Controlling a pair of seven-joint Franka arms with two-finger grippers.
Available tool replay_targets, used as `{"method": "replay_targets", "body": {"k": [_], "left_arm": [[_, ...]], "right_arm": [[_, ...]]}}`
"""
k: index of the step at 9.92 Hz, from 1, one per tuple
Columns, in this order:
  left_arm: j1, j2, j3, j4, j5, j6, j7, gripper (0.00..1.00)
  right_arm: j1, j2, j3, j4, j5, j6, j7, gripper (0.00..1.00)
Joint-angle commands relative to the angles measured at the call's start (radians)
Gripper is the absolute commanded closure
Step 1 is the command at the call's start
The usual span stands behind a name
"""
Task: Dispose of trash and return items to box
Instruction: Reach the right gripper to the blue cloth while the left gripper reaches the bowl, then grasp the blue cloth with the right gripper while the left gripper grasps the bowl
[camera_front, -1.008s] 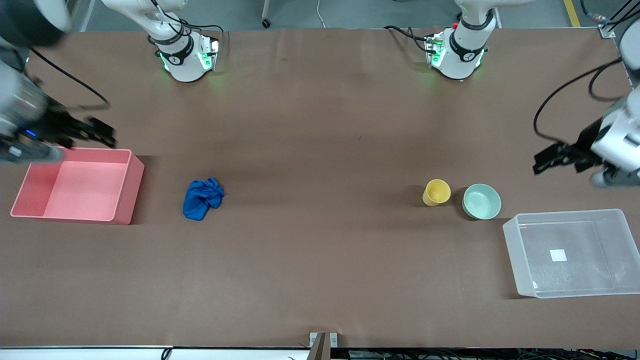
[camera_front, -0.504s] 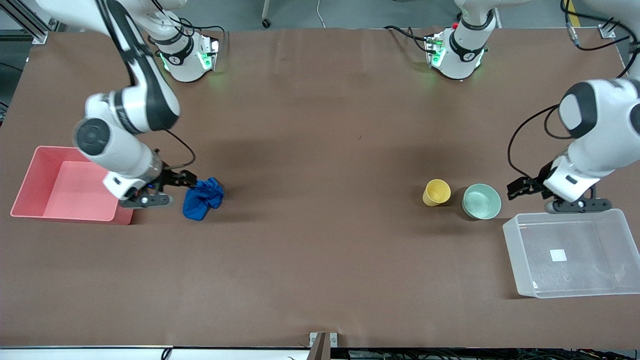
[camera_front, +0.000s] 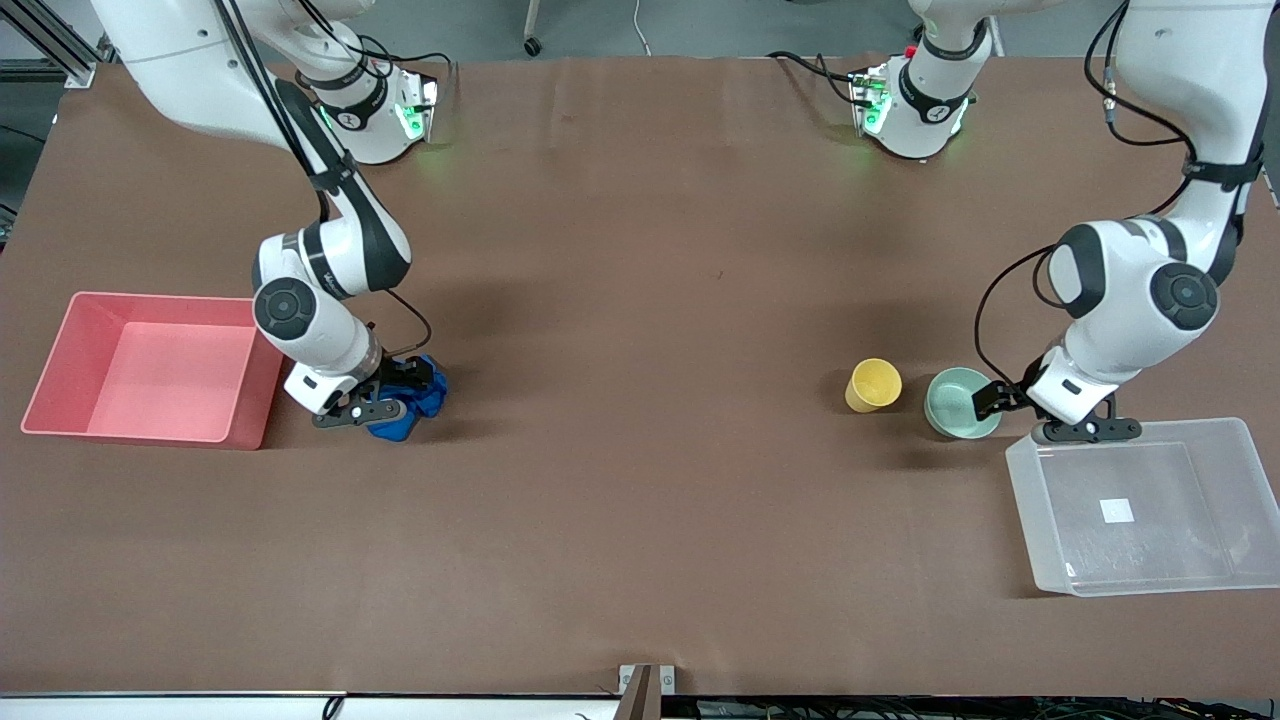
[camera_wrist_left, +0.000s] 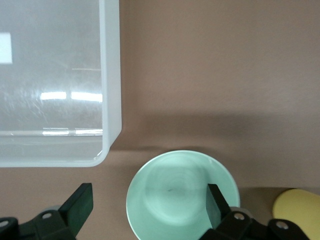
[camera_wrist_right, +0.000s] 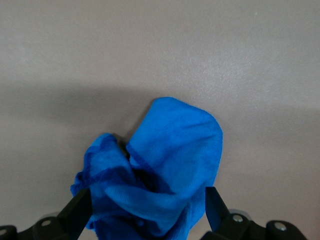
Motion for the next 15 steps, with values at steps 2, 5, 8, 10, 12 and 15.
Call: {"method": "replay_targets", "body": {"k": [2, 5, 8, 10, 12, 15], "left_arm": [[0.014, 0.101, -0.005, -0.011, 0.016, 0.109, 0.002, 0.0], [0.016, 0.115, -0.006, -0.026, 0.016, 0.123, -0.011, 0.35], [0.016, 0.1, -0.006, -0.057, 0.016, 0.122, -0.011, 0.89], [0.016, 0.07, -0.006, -0.062, 0.016, 0.114, 0.004, 0.97], [0.016, 0.021, -0.006, -0.059, 0.016, 0.076, 0.013, 0.98], [0.016, -0.052, -0.009, -0.014, 0.016, -0.016, 0.064, 0.99]], "right_arm": [[-0.008, 0.008, 0.005, -0.037, -0.028, 0.052, 0.015, 0.0], [-0.003, 0.024, 0.003, -0.033, -0.033, 0.098, 0.015, 0.7], [-0.008, 0.025, 0.005, -0.022, -0.031, 0.118, 0.087, 1.0], [-0.011, 0.006, 0.006, 0.034, -0.022, -0.02, 0.108, 1.0], [-0.008, -0.06, 0.009, 0.186, -0.013, -0.343, 0.15, 0.99], [-0.061, -0.136, -0.003, 0.447, 0.035, -0.775, 0.048, 0.99]]}}
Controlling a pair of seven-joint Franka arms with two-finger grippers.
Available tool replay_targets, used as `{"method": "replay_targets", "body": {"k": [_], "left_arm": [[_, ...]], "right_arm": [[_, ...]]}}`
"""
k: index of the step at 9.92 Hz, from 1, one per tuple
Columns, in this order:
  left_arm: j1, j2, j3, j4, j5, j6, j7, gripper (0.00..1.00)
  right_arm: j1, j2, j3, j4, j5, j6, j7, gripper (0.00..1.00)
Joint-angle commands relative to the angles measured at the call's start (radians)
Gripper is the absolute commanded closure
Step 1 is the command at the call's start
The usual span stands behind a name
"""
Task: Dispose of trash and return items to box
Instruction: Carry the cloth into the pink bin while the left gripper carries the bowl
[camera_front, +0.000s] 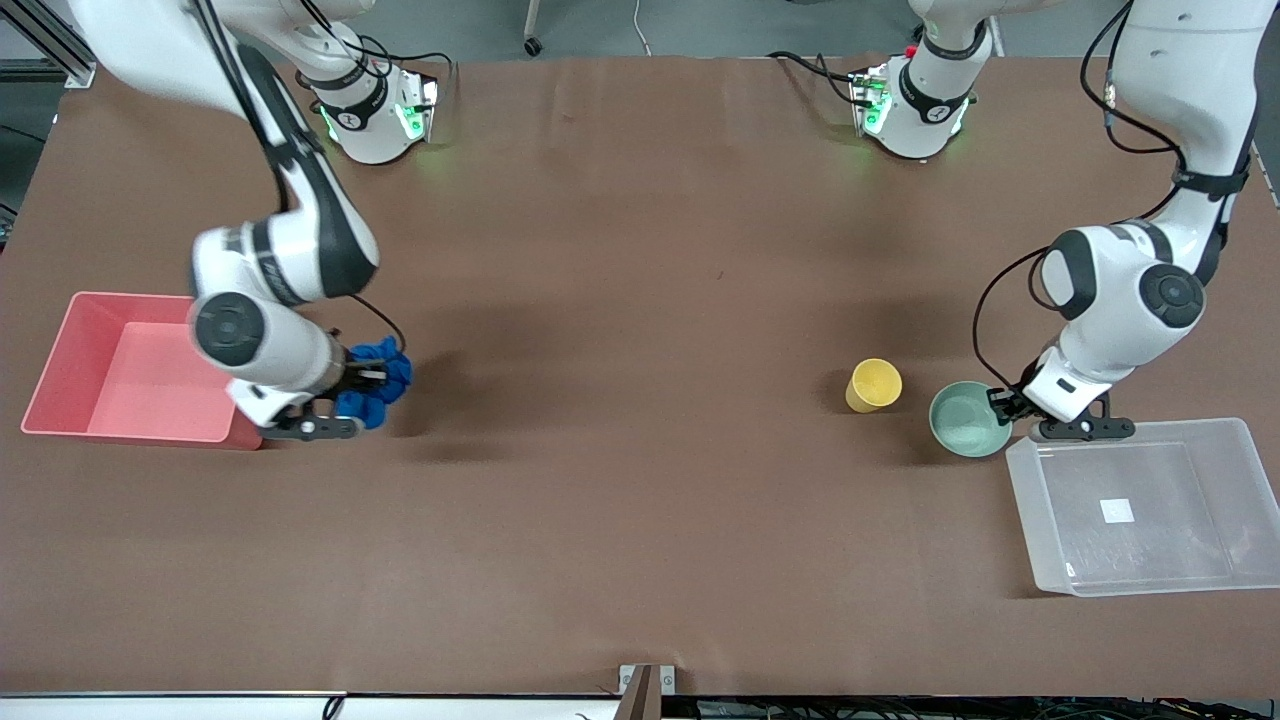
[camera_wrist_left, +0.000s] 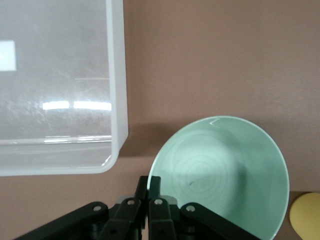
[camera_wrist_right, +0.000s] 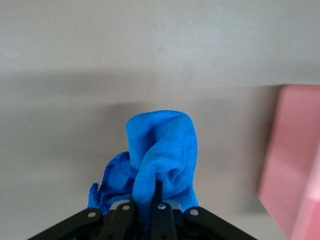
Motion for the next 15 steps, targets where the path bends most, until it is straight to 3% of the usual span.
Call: {"method": "replay_targets", "body": {"k": [1, 4, 5, 8, 10, 11, 12, 13, 14, 15], "left_arm": [[0.006, -0.025, -0.007, 0.059, 0.016, -0.118, 0.014, 0.99], [0.041, 0.022, -0.002, 0.316, 0.016, -0.29, 0.06, 0.99], [0.074, 0.074, -0.002, 0.41, 0.015, -0.3, 0.13, 0.99], [0.168, 0.242, -0.004, 0.643, 0.007, -0.327, 0.308, 1.0], [0.199, 0.391, -0.002, 0.769, 0.01, -0.332, 0.332, 1.0], [0.207, 0.431, -0.002, 0.784, 0.007, -0.326, 0.329, 0.99], [0.207, 0.457, -0.002, 0.779, 0.006, -0.321, 0.32, 0.96], [0.205, 0.48, -0.002, 0.778, 0.003, -0.315, 0.309, 0.94], [0.202, 0.488, -0.002, 0.772, 0.001, -0.301, 0.307, 0.91], [0.196, 0.493, -0.002, 0.765, 0.001, -0.28, 0.298, 0.87]], "right_arm": [[-0.103, -0.054, -0.023, 0.095, 0.014, -0.165, -0.188, 0.99], [-0.129, -0.056, -0.262, 0.077, 0.0, -0.123, -0.566, 0.99], [-0.145, -0.051, -0.316, 0.01, 0.0, -0.022, -0.658, 0.99], [-0.235, 0.026, -0.351, -0.174, 0.003, 0.335, -0.803, 0.99], [-0.254, 0.08, -0.351, -0.225, 0.015, 0.455, -0.808, 0.96], [-0.258, 0.084, -0.35, -0.248, 0.016, 0.477, -0.808, 0.88], [-0.258, 0.096, -0.348, -0.248, 0.021, 0.477, -0.806, 0.7], [-0.257, 0.107, -0.348, -0.241, 0.058, 0.477, -0.806, 0.46], [-0.252, 0.107, -0.348, -0.23, 0.085, 0.474, -0.805, 0.0], [-0.24, 0.098, -0.345, -0.207, 0.087, 0.462, -0.795, 0.0]]}}
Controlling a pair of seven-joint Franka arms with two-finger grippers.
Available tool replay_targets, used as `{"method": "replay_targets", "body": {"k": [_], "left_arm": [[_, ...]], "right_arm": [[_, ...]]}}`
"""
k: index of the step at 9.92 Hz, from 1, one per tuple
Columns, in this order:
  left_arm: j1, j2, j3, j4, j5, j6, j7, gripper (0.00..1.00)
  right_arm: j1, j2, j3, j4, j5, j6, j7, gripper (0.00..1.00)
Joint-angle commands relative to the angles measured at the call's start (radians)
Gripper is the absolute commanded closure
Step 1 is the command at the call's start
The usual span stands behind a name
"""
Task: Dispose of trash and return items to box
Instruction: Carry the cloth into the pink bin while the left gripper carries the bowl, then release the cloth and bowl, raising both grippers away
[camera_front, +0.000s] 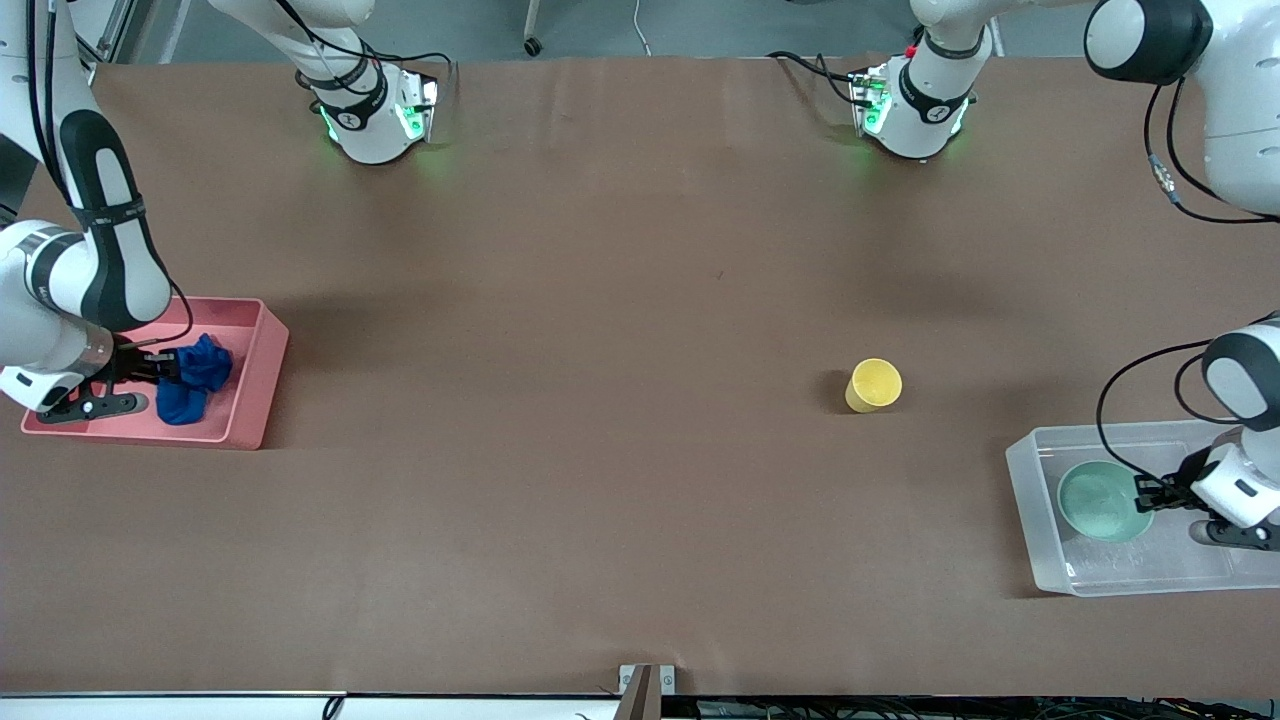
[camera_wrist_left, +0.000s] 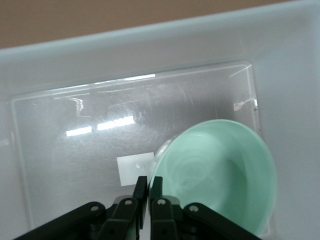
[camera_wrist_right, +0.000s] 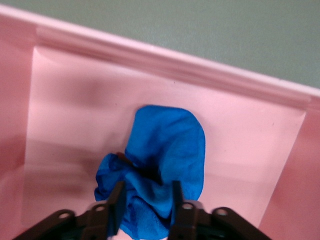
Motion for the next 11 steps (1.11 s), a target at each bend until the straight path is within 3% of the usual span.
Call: {"method": "replay_targets", "body": {"k": [1, 2, 3, 4, 6, 7, 9, 11], "left_arm": [[-0.009, 0.027, -0.003, 0.012, 0.006, 0.033, -0.031, 0.64], [-0.023, 0.005, -0.004, 0.01, 0.015, 0.029, -0.047, 0.21], [-0.027, -0.059, -0.004, 0.0, 0.016, -0.009, -0.047, 0.1], [-0.029, -0.119, -0.015, -0.014, 0.016, -0.058, -0.045, 0.07], [-0.064, -0.237, -0.047, -0.069, 0.016, -0.187, -0.064, 0.06], [-0.094, -0.303, -0.047, -0.132, 0.016, -0.224, -0.093, 0.06], [-0.168, -0.467, -0.049, -0.36, 0.016, -0.218, -0.177, 0.06], [-0.233, -0.563, -0.081, -0.532, 0.015, -0.168, -0.273, 0.06]], "right_arm": [[0.018, -0.057, 0.01, 0.052, 0.023, -0.079, 0.003, 0.0], [0.033, -0.111, 0.026, 0.087, 0.049, -0.192, 0.124, 0.0], [0.033, -0.182, 0.094, 0.11, 0.053, -0.283, 0.317, 0.0], [0.033, -0.236, 0.151, 0.118, 0.053, -0.341, 0.426, 0.0], [0.082, -0.344, 0.161, 0.141, 0.042, -0.379, 0.45, 0.0], [0.087, -0.364, 0.158, 0.213, 0.04, -0.415, 0.451, 0.0], [0.087, -0.366, 0.161, 0.424, 0.043, -0.675, 0.52, 0.0], [0.087, -0.444, 0.159, 0.448, 0.043, -0.724, 0.602, 0.0]]}}
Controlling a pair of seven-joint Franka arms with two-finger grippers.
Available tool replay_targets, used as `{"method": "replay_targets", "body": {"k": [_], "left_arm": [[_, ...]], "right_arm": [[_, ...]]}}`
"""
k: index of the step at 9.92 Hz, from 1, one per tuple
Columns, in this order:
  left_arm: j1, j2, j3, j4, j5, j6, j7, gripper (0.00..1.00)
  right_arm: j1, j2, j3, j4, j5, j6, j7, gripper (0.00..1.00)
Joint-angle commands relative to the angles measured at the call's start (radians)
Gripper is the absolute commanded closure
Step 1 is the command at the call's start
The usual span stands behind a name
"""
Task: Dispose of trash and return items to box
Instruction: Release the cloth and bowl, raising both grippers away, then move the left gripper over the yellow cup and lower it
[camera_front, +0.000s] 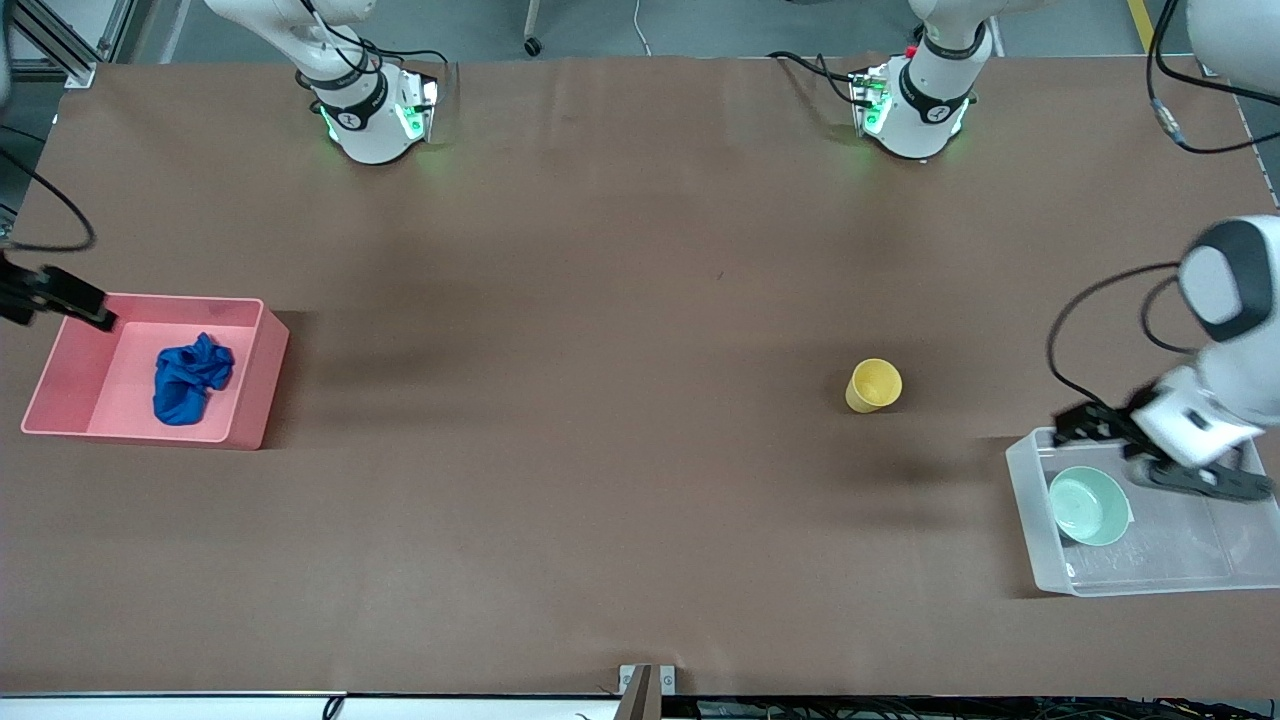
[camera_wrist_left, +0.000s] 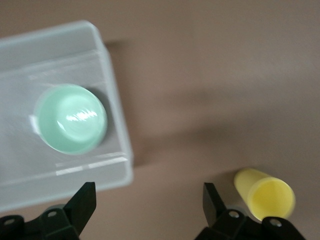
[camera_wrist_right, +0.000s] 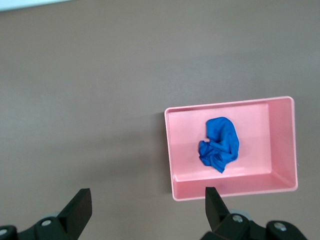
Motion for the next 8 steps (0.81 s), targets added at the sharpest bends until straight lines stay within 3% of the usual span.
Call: {"method": "replay_targets", "body": {"k": [1, 3, 5, 8], "left_arm": [[-0.019, -0.116, -0.062, -0.268, 0.015, 0.124, -0.092, 0.06], [-0.017, -0.154, -0.118, -0.423, 0.015, 0.256, -0.161, 0.06], [-0.02, -0.133, -0.129, -0.513, 0.015, 0.379, -0.161, 0.06], [-0.032, -0.049, -0.138, -0.534, 0.015, 0.516, -0.163, 0.1]], "right_arm": [[-0.004, -0.066, 0.0, 0.003, 0.001, -0.032, 0.05, 0.0], [-0.001, -0.069, 0.004, 0.029, 0.001, -0.125, 0.045, 0.0], [-0.001, -0.073, 0.007, 0.035, 0.001, -0.147, 0.038, 0.0], [0.002, -0.074, 0.009, 0.035, -0.001, -0.15, 0.036, 0.0]]}}
